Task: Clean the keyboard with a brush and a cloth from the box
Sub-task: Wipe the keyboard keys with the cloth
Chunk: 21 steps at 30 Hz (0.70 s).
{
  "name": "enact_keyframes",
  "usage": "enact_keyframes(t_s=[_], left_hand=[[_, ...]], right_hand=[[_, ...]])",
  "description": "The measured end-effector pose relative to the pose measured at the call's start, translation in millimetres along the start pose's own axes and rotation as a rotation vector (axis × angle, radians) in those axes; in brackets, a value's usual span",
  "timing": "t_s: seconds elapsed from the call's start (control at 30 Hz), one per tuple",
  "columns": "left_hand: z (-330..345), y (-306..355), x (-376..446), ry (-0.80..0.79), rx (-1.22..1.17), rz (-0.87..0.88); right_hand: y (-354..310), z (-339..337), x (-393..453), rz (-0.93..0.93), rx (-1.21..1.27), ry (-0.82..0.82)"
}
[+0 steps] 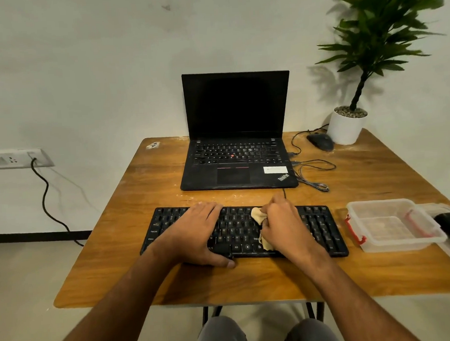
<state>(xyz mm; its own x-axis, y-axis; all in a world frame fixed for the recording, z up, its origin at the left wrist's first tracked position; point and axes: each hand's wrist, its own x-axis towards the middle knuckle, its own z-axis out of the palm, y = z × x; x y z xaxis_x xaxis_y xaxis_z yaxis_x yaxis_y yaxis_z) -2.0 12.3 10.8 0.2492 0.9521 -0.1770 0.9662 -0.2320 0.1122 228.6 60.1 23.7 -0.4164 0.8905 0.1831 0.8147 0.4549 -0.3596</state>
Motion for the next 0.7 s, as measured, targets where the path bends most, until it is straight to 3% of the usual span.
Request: enact_keyframes(t_s=[0.23,0.43,0.6,0.7], left_hand=[[1.5,-1.8,2.4,0.001,0.017,-0.004],[0.4,-0.8,2.5,-0.023,0.019,-0.012],[0.3,0.2,4.1,-0.019,0.01,-0.038],[2.1,-0.4,3.9,-0.005,-0.02,-0.046]], right_hand=[[-5.5,-16.5,-34.2,-0.009,-0.011,-0.166],[-3.6,-9.9,0.3,-0.013,0.058,-0.02],[-12.2,-1.1,-29.8,-0.08,-0.09,-0.073],[-7.2,-15.4,-42.3,-0.069,-0.04,-0.125]])
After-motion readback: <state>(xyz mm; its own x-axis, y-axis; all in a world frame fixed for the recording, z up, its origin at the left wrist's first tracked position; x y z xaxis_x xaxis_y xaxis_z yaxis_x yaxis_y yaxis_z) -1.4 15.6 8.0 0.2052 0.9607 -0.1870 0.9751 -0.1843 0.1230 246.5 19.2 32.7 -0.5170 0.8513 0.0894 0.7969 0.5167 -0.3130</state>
